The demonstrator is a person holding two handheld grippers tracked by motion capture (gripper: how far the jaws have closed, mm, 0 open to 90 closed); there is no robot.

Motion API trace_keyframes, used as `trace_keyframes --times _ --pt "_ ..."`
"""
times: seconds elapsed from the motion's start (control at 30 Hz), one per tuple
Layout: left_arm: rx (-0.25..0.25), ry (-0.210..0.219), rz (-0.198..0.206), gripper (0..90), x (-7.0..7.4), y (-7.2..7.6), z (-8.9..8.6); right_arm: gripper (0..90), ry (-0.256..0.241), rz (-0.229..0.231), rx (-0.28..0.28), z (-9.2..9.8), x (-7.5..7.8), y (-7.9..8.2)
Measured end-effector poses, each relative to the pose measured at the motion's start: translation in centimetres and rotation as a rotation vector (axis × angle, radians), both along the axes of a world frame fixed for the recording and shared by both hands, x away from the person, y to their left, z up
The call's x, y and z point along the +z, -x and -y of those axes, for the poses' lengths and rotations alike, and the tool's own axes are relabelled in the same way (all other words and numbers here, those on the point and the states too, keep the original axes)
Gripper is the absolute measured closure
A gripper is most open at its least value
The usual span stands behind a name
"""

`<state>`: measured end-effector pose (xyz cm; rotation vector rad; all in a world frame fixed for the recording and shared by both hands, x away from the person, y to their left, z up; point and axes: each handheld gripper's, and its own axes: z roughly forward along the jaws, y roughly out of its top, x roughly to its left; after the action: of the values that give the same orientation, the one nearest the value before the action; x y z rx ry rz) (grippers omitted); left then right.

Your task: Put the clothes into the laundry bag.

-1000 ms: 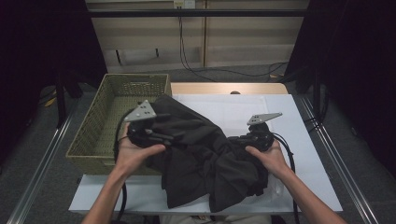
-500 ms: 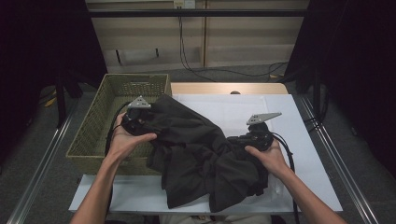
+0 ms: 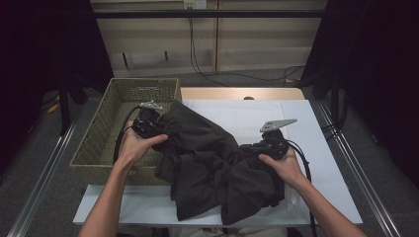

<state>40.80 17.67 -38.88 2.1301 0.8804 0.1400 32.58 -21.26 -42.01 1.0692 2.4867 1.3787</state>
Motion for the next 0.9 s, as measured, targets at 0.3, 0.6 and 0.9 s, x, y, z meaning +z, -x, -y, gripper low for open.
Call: trace_keyframes --times 0.3,0.6,0.9 --pt "0.066 0.061 0.028 59.9 0.6 0.2 -0.7 90.0 -0.005 0.001 -0.005 0.0 0.0 -0.1" --pt "0.087 0.059 0.05 78.8 1.1 0.1 -0.7 90.0 0.001 0.0 0.0 -0.2 0.1 -0.2" --pt "0.016 0.093 0.119 86.9 3.1 2.3 1.0 90.0 0.0 -0.005 -0.008 0.0 -0.1 -0.3"
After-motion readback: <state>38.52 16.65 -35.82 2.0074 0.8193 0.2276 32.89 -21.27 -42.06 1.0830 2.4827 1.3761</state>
